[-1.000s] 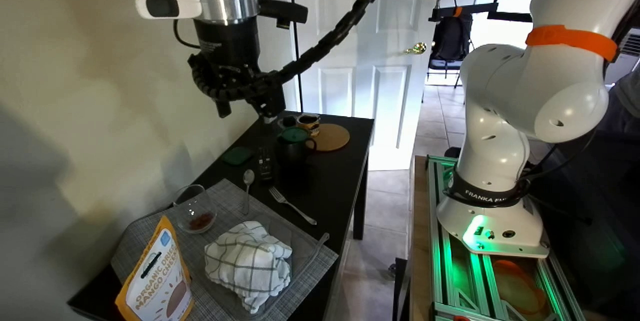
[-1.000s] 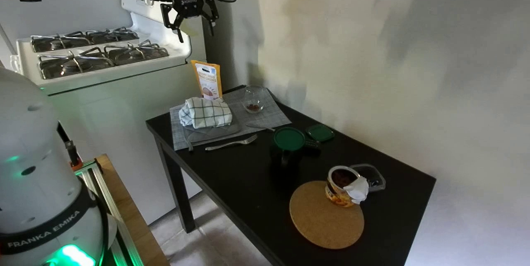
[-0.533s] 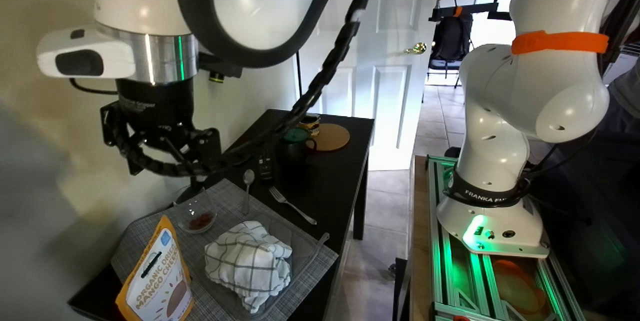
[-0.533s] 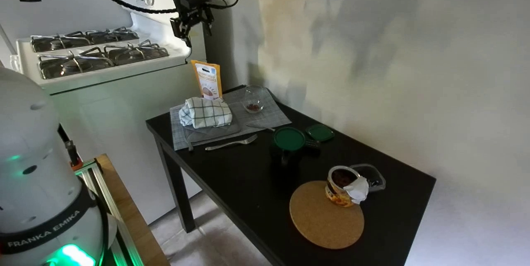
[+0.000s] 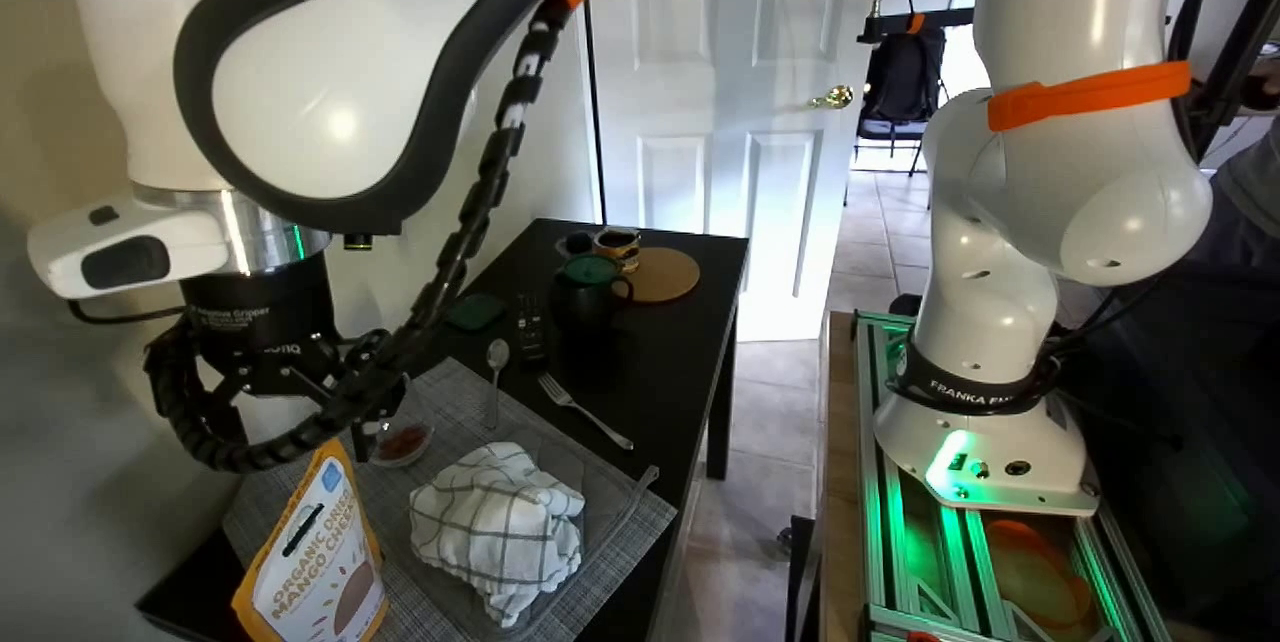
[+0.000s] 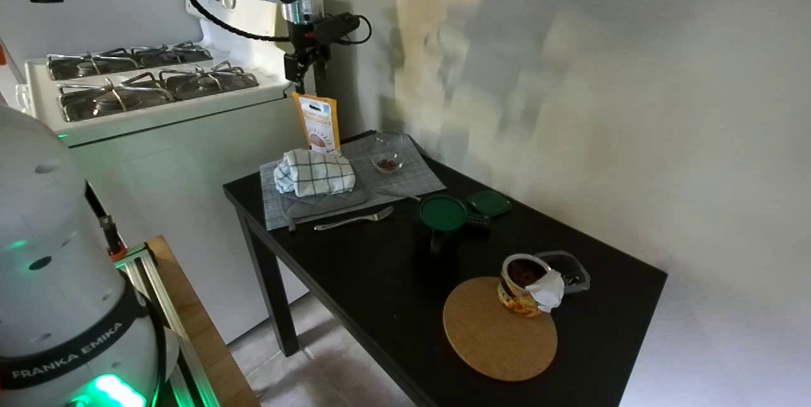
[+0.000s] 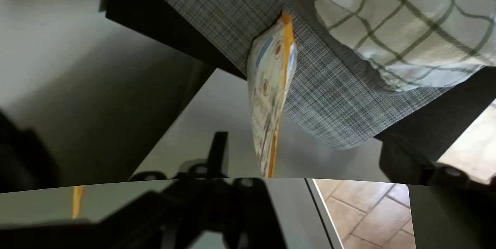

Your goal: Move the orange packet to the right

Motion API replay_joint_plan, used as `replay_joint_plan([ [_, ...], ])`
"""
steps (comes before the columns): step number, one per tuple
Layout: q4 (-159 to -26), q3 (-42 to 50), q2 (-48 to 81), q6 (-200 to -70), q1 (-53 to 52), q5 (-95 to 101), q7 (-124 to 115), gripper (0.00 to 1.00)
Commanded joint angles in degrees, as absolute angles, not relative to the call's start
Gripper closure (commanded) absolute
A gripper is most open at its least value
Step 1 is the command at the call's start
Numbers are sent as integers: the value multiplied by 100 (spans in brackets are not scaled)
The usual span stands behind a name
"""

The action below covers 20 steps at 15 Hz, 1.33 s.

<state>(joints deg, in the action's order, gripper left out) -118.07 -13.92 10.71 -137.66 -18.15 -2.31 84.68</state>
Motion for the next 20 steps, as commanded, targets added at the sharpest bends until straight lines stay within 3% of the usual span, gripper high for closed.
replay_joint_plan([
  [1, -11342, -1445, 1430, -12996, -1795, 566, 7930, 5],
  [5, -11128, -1510, 1663, -12680, -1807, 1022, 7654, 14],
  [6, -11081, -1531, 1732, -12743, -1808, 1096, 7661, 20],
  [7, -11004, -1567, 1820, -12808, -1793, 1118, 7752, 15],
  [10, -10742, -1621, 2075, -12779, -1805, 1248, 7816, 32],
  [13, -10512, -1679, 2297, -12726, -1810, 1224, 7887, 35],
  [15, -10382, -1709, 2416, -12694, -1825, 1224, 7912, 59],
  [16, -10328, -1722, 2466, -12694, -1834, 1227, 7917, 59],
  [20, -10195, -1773, 2564, -12623, -1836, 1187, 7938, 91],
])
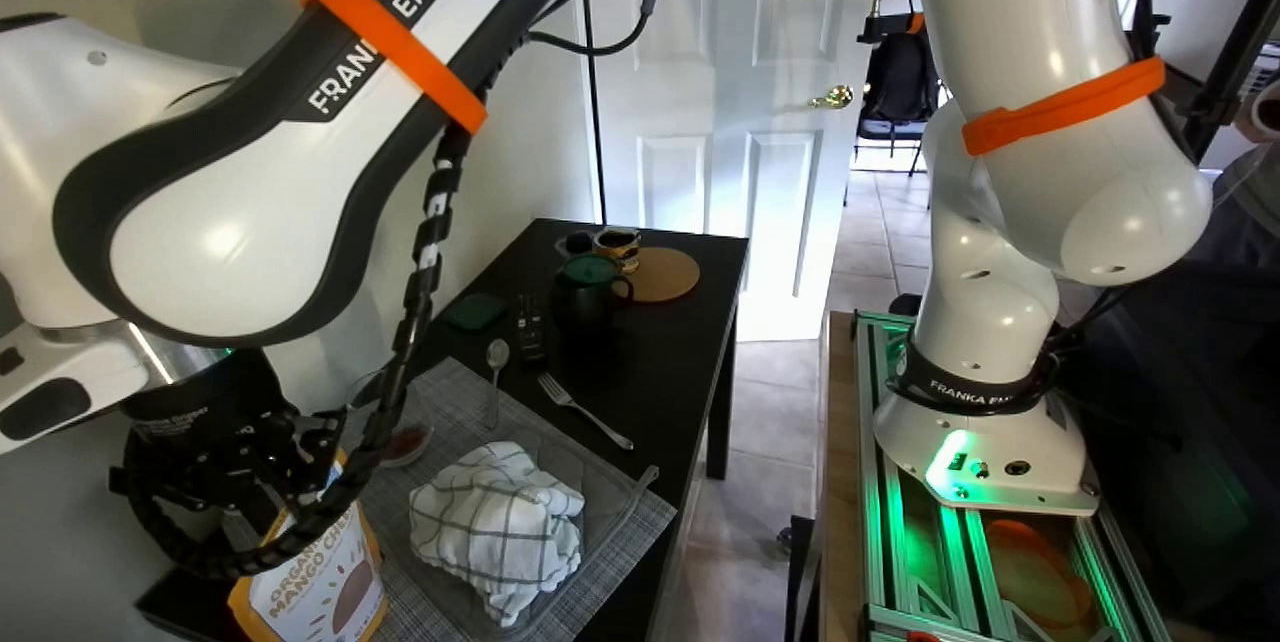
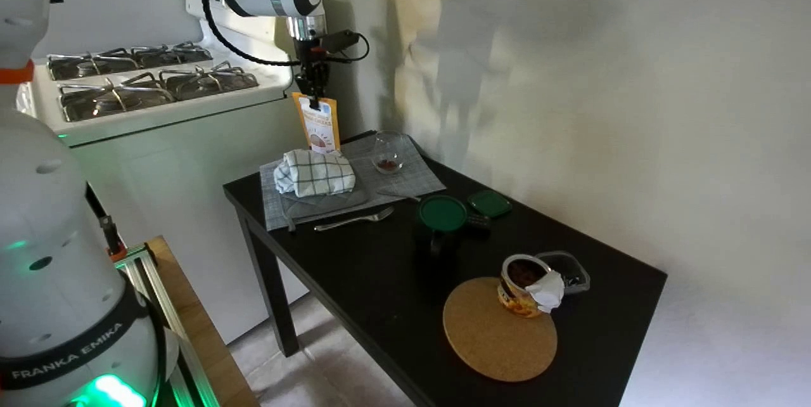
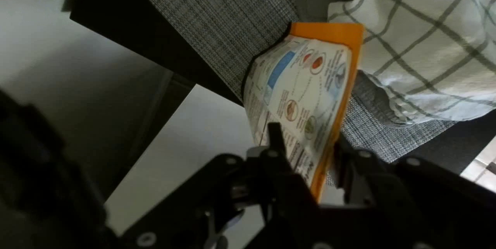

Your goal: Move the orange packet to the right

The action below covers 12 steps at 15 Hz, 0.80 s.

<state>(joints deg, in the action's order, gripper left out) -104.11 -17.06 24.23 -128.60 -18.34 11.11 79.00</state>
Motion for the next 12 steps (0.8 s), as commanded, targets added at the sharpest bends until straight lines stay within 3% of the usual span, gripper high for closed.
replay_joint_plan([
  [1, -10172, -1794, 2588, -12579, -1820, 1142, 7959, 98],
  [6, -10067, -1846, 2609, -12210, -1791, 1043, 8002, 99],
  [12, -10718, -2014, 1354, -12705, -1718, 1033, 8088, 99],
])
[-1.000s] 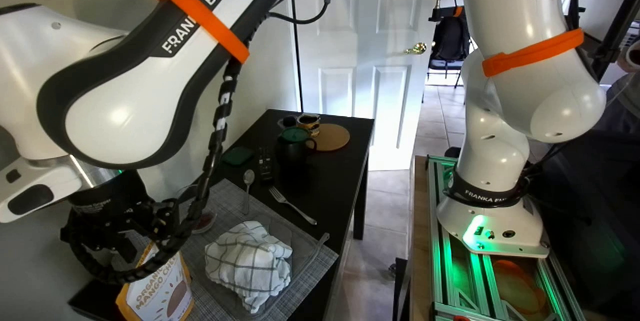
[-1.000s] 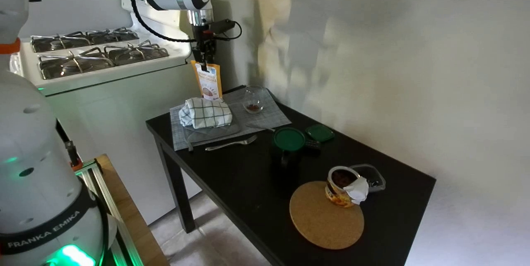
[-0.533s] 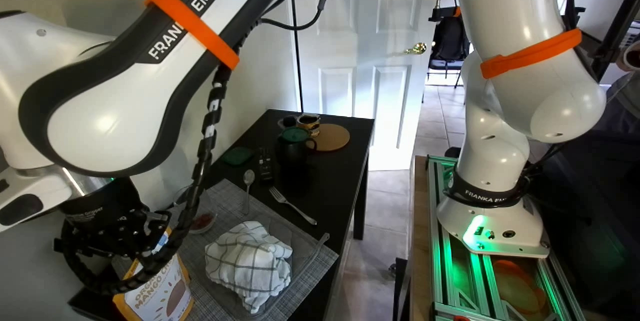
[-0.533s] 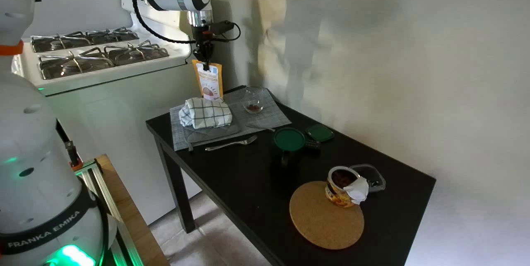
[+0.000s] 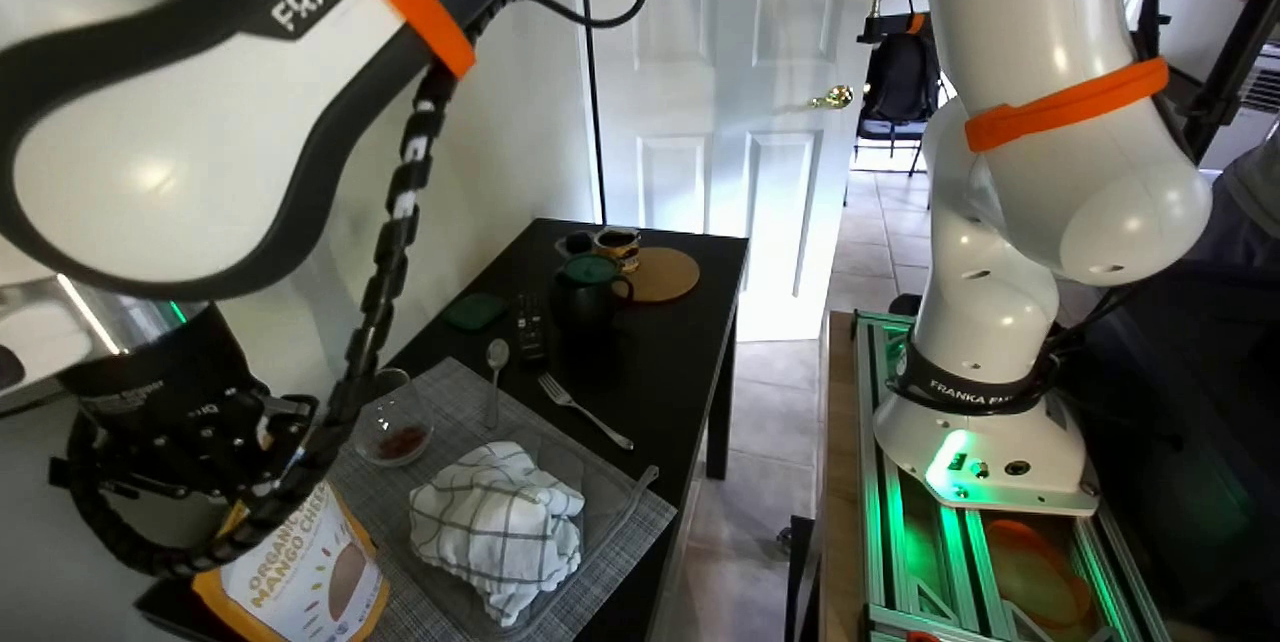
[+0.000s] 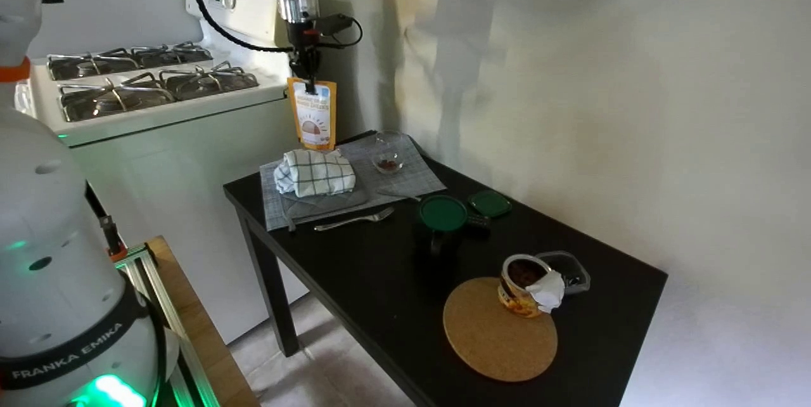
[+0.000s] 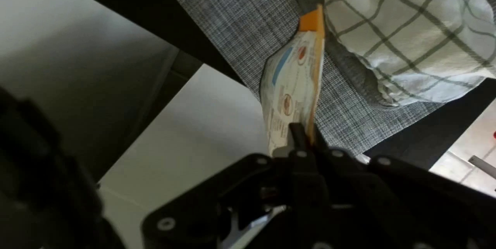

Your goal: Move the orange packet to the right

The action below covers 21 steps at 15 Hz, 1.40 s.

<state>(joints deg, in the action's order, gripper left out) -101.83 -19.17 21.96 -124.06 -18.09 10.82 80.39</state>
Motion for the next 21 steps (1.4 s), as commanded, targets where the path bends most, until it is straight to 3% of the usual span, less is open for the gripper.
replay_joint_plan([
  [1, -10854, -1993, 1068, -12875, -1701, 1067, 8029, 99],
  [10, -12082, -1208, -1226, -13819, -1230, 1046, 7227, 99],
  [21, -12032, -756, -1395, -13395, -876, 1589, 7295, 99],
])
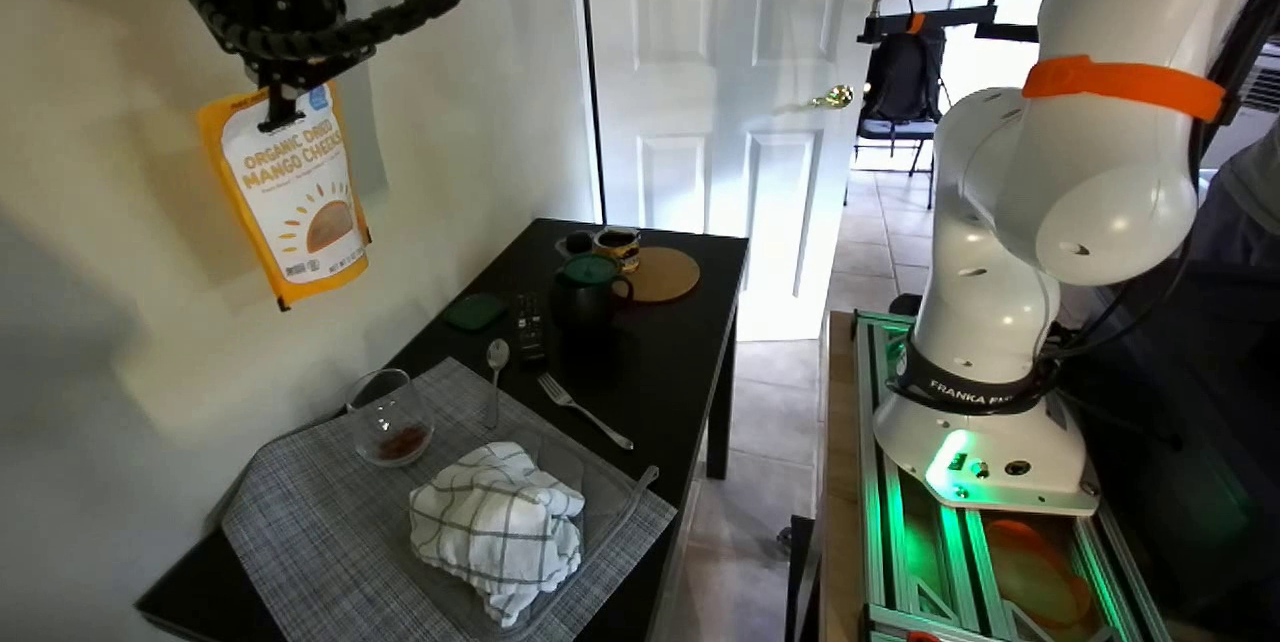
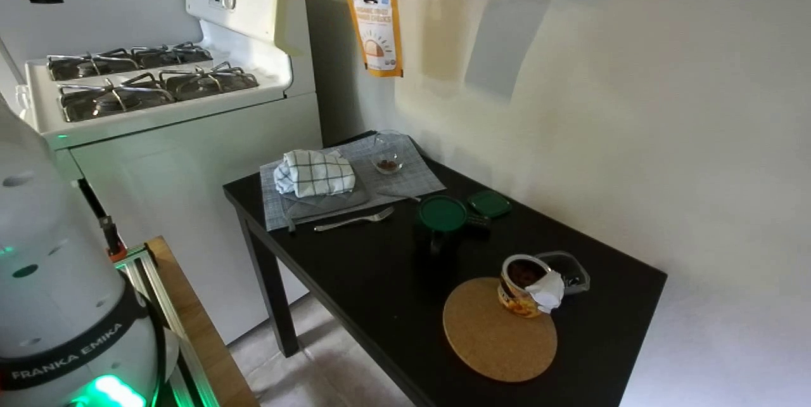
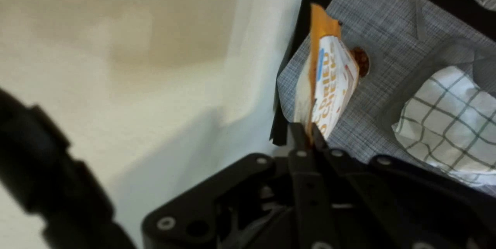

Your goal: Move the orange packet to the right

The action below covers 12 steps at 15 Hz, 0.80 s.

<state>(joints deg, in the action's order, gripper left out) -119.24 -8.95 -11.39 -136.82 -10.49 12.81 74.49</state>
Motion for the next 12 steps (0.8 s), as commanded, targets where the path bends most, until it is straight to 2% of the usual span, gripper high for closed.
replay_joint_plan([
  [1, -12058, -684, -1436, -13356, -813, 1622, 7293, 99],
  [5, -12177, -384, -1554, -13341, -626, 1521, 7344, 99],
  [12, -12827, 7, -1243, -14779, -472, 1430, 7340, 99],
])
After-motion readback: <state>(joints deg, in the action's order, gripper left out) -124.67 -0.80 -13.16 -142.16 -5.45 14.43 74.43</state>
